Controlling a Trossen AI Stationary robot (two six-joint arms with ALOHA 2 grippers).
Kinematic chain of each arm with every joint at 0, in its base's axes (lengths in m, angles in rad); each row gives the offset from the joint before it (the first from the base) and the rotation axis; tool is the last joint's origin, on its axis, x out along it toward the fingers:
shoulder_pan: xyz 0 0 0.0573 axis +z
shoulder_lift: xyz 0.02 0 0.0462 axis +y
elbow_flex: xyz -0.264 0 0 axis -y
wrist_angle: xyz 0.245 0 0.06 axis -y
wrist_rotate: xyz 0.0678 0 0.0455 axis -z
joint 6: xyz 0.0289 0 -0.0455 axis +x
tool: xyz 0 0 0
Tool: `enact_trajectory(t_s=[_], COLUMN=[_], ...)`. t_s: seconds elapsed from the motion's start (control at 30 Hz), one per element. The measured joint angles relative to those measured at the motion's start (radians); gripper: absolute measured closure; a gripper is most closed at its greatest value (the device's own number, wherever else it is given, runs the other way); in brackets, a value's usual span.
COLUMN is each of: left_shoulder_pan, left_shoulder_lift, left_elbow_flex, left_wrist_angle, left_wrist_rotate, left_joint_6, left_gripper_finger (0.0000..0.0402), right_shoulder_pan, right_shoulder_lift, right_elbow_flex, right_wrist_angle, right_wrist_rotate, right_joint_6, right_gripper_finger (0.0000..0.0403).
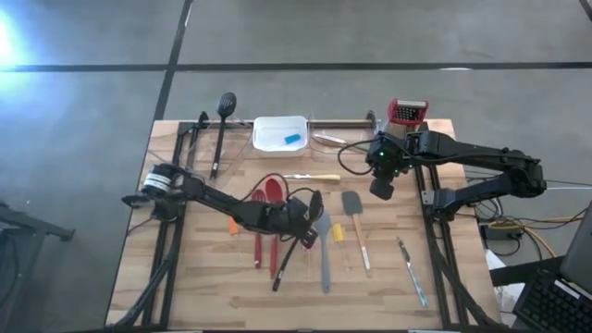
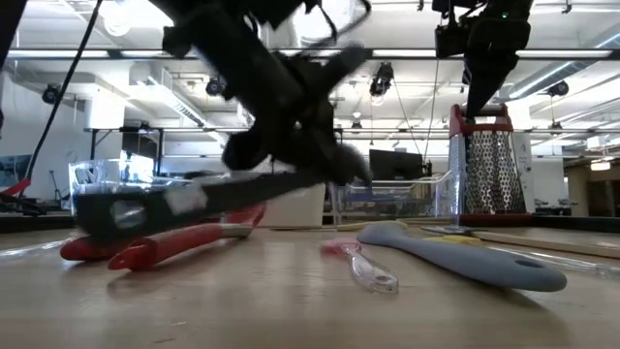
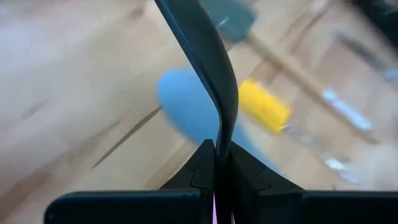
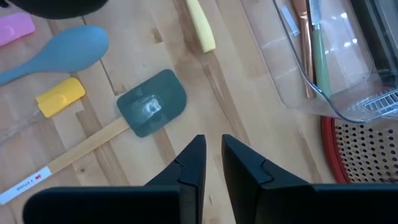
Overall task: Pick & Place Kitchen Items
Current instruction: Put the black serving spoon into the left transparent bin
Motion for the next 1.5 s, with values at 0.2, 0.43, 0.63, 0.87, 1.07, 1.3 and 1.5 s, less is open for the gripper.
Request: enact_trajectory(t_s=[0.2,0.43,0.63,0.87,1.07,1.3,1.5], left_shoulder_pan=[-0.001,0.017,0.044,0.109,0.220,0.437,0.686], left_shoulder_lift=[-0.108,-0.256,-0.396,-0.551,-0.659,-0.732,-0.738], left_elbow_flex=[0.007,0.005,0.002,0.000,0.000,0.000,0.000], left_wrist_angle=[0.008,-0.058,-0.159,-0.365,-0.405,-0.447,-0.449], left_wrist_rotate=[-0.027,-0.107,-0.198,-0.386,-0.398,-0.382,-0.202], left_joint_6=[0.145,0.341,0.494,0.590,0.709,0.869,0.979], left_gripper_finger=[0.0378,0.0378,0.0378,0.0378,0.0378,0.0378,0.0378], right_shoulder_pan=[0.000,0.000,0.000,0.003,0.003,0.003,0.003], right_shoulder_lift=[0.000,0.000,0.000,0.000,0.000,0.000,0.000], right_elbow_flex=[0.000,0.000,0.000,0.000,0.000,0.000,0.000], right_wrist_angle=[0.000,-0.001,-0.001,0.001,0.030,0.053,0.058], right_wrist_rotate=[0.000,0.000,0.000,0.000,0.001,0.001,0.001], right_joint_6=[0.025,0.066,0.109,0.160,0.189,0.203,0.203], right_gripper_finger=[0.0358,0.0358,0.0359,0.0359,0.0358,0.0358,0.0359])
